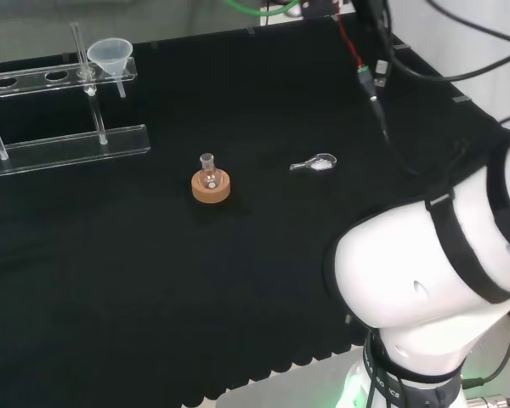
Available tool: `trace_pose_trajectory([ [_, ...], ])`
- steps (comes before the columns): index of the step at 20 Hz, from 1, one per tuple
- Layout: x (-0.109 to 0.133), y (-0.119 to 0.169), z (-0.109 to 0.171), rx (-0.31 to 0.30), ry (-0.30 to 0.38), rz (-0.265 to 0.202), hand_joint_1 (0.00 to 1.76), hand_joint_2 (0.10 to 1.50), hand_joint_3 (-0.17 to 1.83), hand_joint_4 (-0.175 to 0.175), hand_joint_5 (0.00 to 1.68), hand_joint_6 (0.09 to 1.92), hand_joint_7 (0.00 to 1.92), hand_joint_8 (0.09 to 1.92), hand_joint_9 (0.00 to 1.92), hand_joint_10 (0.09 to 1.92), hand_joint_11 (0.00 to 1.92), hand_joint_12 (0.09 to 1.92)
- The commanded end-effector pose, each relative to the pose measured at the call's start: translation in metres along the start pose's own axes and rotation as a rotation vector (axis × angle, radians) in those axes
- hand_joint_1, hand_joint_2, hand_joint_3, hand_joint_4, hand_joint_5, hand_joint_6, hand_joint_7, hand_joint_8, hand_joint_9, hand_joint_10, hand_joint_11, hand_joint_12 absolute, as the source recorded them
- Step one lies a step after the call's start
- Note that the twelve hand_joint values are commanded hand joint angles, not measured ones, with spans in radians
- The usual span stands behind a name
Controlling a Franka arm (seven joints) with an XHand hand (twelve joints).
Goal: Pick up the funnel from the transparent funnel stand.
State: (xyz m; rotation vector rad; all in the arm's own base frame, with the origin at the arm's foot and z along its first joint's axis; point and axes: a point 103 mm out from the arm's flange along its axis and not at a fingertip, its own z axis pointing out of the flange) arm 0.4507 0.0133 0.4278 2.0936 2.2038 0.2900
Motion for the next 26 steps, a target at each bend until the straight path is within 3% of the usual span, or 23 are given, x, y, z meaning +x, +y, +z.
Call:
trace_pose_trajectory([
  [1,0.040,0.118,0.082,-0.157,0.085,-0.071,0.10,0.80,0.05,0.076,0.00,0.09,0.00,0.09,0.00,0.09,0.00,1.01],
  [9,0.071,0.170,0.129,-0.038,0.087,-0.117,0.11,0.81,0.05,0.072,0.00,0.09,0.00,0.09,0.00,0.09,0.00,1.04],
  [17,0.108,0.181,0.149,0.072,0.062,-0.198,0.11,0.81,0.05,0.072,0.00,0.09,0.00,0.09,0.00,0.09,0.00,1.01],
  [26,0.134,0.173,0.158,0.176,0.205,-0.210,0.11,0.82,0.04,0.072,0.00,0.09,0.00,0.09,0.00,0.09,0.00,0.86],
])
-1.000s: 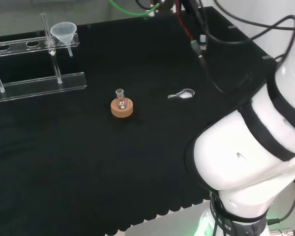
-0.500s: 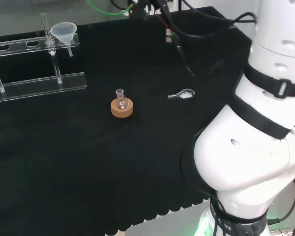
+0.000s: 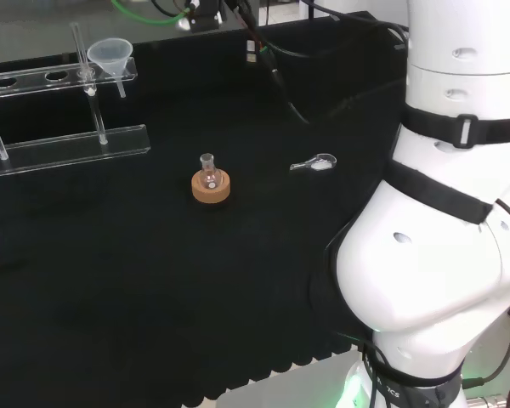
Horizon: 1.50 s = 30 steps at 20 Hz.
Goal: Pick up the funnel from the transparent funnel stand.
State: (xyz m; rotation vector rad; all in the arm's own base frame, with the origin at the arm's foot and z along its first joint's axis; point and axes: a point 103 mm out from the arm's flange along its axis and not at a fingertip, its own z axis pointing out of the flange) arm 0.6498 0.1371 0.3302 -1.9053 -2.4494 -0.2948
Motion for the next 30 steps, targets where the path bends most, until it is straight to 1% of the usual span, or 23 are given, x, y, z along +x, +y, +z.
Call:
trace_pose_trajectory([
  [1,0.029,0.000,0.023,0.090,0.114,-0.028,0.11,0.82,0.04,0.072,0.00,0.09,0.00,0.09,0.00,0.09,0.00,0.86],
  [4,0.028,0.005,0.046,0.132,0.127,-0.026,0.10,0.83,0.04,0.071,0.00,0.09,0.00,0.09,0.00,0.09,0.00,0.79],
  [8,0.021,0.014,0.070,0.171,0.144,-0.019,0.09,0.83,0.04,0.071,0.00,0.09,0.00,0.09,0.00,0.09,0.00,0.76],
  [11,0.015,0.020,0.087,0.199,0.155,-0.001,0.08,0.83,0.04,0.070,0.00,0.09,0.00,0.09,0.00,0.09,0.00,0.75],
  [14,0.022,0.020,0.098,0.214,0.030,0.056,0.07,0.83,0.03,0.072,0.00,0.09,0.00,0.09,0.00,0.09,0.00,0.74],
  [15,0.025,0.020,0.101,0.231,0.022,0.079,0.06,0.83,0.03,0.074,0.00,0.09,0.00,0.09,0.00,0.09,0.00,0.75],
  [19,0.027,0.023,0.108,0.275,0.015,0.117,0.04,0.81,0.02,0.079,0.00,0.09,0.00,0.09,0.00,0.09,0.00,0.80],
  [24,0.026,0.029,0.121,0.305,-0.012,0.147,0.04,0.79,0.01,0.079,0.00,0.09,0.00,0.09,0.00,0.09,0.00,0.84],
  [26,0.029,0.029,0.123,0.313,-0.064,0.165,0.04,0.79,0.01,0.079,0.00,0.09,0.00,0.09,0.00,0.09,0.00,0.85],
  [28,0.031,0.027,0.123,0.327,-0.093,0.184,0.04,0.78,0.01,0.079,0.00,0.09,0.00,0.09,0.00,0.09,0.00,0.86],
  [30,0.031,0.026,0.124,0.338,-0.104,0.193,0.04,0.78,0.00,0.078,0.00,0.09,0.00,0.09,0.00,0.09,0.00,0.88],
])
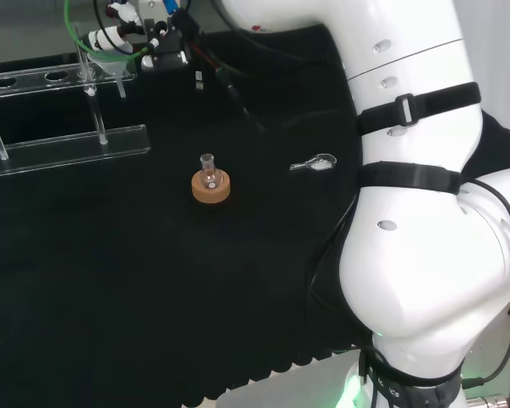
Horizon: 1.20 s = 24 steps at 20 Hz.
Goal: Pick up the funnel from the transparent funnel stand.
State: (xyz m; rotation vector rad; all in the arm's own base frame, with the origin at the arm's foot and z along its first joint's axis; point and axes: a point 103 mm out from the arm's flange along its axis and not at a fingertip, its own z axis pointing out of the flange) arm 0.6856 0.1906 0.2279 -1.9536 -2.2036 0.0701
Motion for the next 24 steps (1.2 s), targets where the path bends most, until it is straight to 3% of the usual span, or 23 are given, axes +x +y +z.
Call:
trace_pose_trajectory([
  [1,0.002,-0.005,0.013,0.059,-0.083,0.066,0.04,0.78,0.00,0.078,0.00,0.09,0.00,0.09,0.00,0.09,0.00,0.89],
  [4,0.002,-0.007,0.018,0.113,-0.103,0.109,0.04,0.78,0.00,0.078,0.00,0.09,0.00,0.09,0.00,0.09,0.00,0.92],
  [12,-0.002,-0.012,0.021,0.149,-0.107,0.150,0.03,0.78,0.00,0.073,0.00,0.09,0.00,0.09,0.00,0.09,0.00,1.06],
  [19,0.007,-0.026,0.006,0.135,-0.112,0.124,0.02,0.78,0.01,0.061,0.00,0.09,0.00,0.09,0.00,0.09,0.00,1.15],
  [24,0.012,-0.036,-0.017,0.088,-0.108,0.113,0.02,0.79,0.01,0.059,0.00,0.09,0.00,0.09,0.00,0.09,0.00,1.16],
])
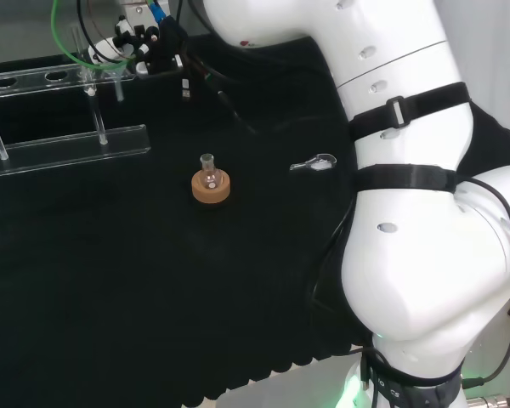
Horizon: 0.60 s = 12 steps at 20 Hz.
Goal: Pick up the funnel from the transparent funnel stand.
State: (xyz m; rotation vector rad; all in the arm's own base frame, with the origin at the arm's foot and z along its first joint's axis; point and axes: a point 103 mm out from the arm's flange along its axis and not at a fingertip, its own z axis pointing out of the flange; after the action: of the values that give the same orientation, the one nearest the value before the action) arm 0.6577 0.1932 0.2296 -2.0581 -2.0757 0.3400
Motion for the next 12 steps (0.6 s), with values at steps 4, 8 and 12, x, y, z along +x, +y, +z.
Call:
trace_pose_trajectory([
  [4,0.003,-0.015,-0.024,-0.078,0.008,-0.037,0.02,0.79,0.01,0.058,0.00,0.09,0.00,0.09,0.00,0.09,0.00,1.17],
  [8,0.010,-0.009,-0.014,-0.135,0.011,-0.111,0.01,0.79,0.01,0.053,0.00,0.09,0.00,0.09,0.00,0.09,0.00,1.18],
  [12,0.016,-0.005,-0.008,-0.131,0.005,-0.120,0.02,0.79,0.01,0.050,0.00,0.09,0.00,0.09,0.00,0.09,0.00,1.24],
])
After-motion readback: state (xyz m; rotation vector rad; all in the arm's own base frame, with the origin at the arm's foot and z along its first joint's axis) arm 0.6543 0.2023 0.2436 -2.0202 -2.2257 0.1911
